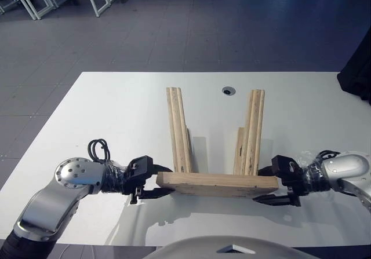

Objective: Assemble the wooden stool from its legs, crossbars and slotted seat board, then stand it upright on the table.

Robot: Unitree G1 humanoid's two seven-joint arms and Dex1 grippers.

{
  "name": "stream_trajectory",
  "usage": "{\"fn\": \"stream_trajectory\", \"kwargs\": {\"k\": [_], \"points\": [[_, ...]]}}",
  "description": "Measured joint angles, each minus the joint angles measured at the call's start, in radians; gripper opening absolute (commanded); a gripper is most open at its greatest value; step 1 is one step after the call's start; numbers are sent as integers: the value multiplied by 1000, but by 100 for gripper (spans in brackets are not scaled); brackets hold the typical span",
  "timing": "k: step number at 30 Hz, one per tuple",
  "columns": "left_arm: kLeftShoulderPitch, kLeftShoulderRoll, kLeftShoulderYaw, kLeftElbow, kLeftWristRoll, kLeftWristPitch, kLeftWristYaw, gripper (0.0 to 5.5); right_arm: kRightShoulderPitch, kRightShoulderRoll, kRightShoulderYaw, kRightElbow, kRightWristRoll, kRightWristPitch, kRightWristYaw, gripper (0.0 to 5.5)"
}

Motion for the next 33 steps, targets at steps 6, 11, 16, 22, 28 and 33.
{"fn": "stream_trajectory", "kwargs": {"k": [6,11,16,22,28,33], "points": [[-27,19,7,15,-68,76,-1,163,-38,-7,27,27,2,26,28,181],[-72,13,28,33,-125,110,2,159,-129,-5,23,62,32,85,36,163],[-161,2,58,67,-131,138,44,159,-244,73,-18,108,84,194,-15,162],[-327,81,151,55,-264,354,49,163,-422,133,-94,118,237,482,-94,162],[-516,161,189,210,-505,699,-19,165,-632,170,-168,326,516,819,-124,162],[-750,101,177,536,-667,948,-11,165,-827,118,-47,819,862,819,-186,162]]}}
